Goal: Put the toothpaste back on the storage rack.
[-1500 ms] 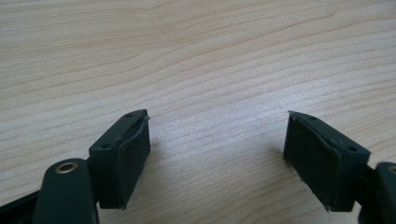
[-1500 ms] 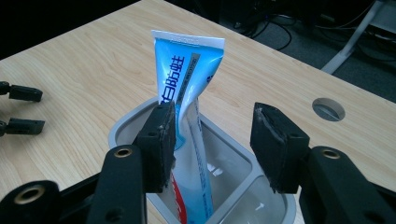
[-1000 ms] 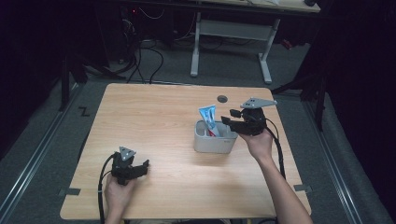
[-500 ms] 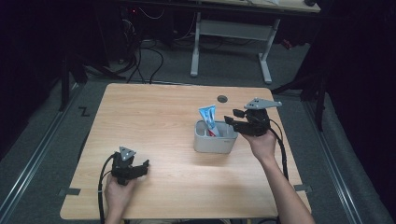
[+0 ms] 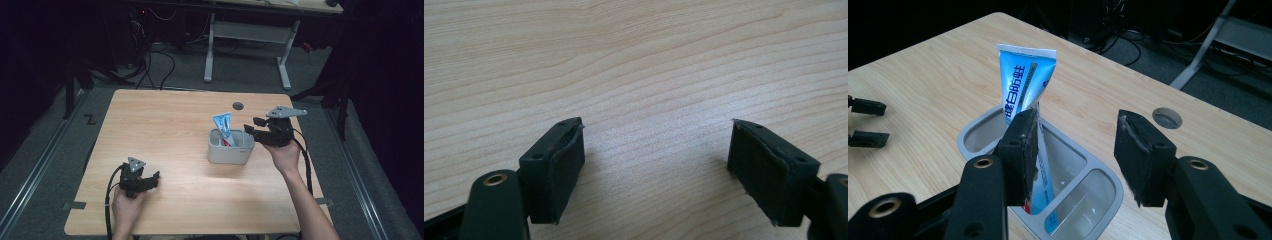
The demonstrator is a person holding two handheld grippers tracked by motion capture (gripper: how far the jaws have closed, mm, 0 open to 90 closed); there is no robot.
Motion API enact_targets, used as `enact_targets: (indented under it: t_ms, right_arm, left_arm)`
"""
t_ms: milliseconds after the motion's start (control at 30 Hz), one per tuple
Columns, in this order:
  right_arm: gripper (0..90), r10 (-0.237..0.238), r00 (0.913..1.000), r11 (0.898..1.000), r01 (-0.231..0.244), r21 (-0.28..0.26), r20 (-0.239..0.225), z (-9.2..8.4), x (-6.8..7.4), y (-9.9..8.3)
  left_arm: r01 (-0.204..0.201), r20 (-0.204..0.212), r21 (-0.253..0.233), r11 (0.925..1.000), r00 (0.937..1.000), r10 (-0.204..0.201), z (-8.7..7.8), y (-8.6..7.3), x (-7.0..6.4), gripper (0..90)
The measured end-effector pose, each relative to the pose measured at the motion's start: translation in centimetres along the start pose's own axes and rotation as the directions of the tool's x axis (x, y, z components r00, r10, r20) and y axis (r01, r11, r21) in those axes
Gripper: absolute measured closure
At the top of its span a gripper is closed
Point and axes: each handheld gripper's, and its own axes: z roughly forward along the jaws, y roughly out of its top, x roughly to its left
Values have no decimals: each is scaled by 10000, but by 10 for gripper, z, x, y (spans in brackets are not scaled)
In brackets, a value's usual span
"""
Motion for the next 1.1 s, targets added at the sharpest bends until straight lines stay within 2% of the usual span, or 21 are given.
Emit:
enact_targets:
  t_ms: [333,500,633,1100]
  right_arm:
    - [521,44,9999,10000,-44,-30,100,-7,-2,-1]
    - [526,131,9997,9999,-129,-85,213,-8,-5,-8]
    - [527,388,9989,9991,-383,-160,264,-13,-10,-13]
    - [527,572,9974,9980,-559,-303,436,-25,-16,-22]
  left_arm:
    - [1,2,0,10000,10000,-1,0,0,0,233]
    - [-3,-1,2,10000,10000,3,0,0,0,233]
    - [-22,-26,-3,10000,10000,22,0,0,0,234]
    - [-13,-16,-9,10000,10000,13,0,0,0,234]
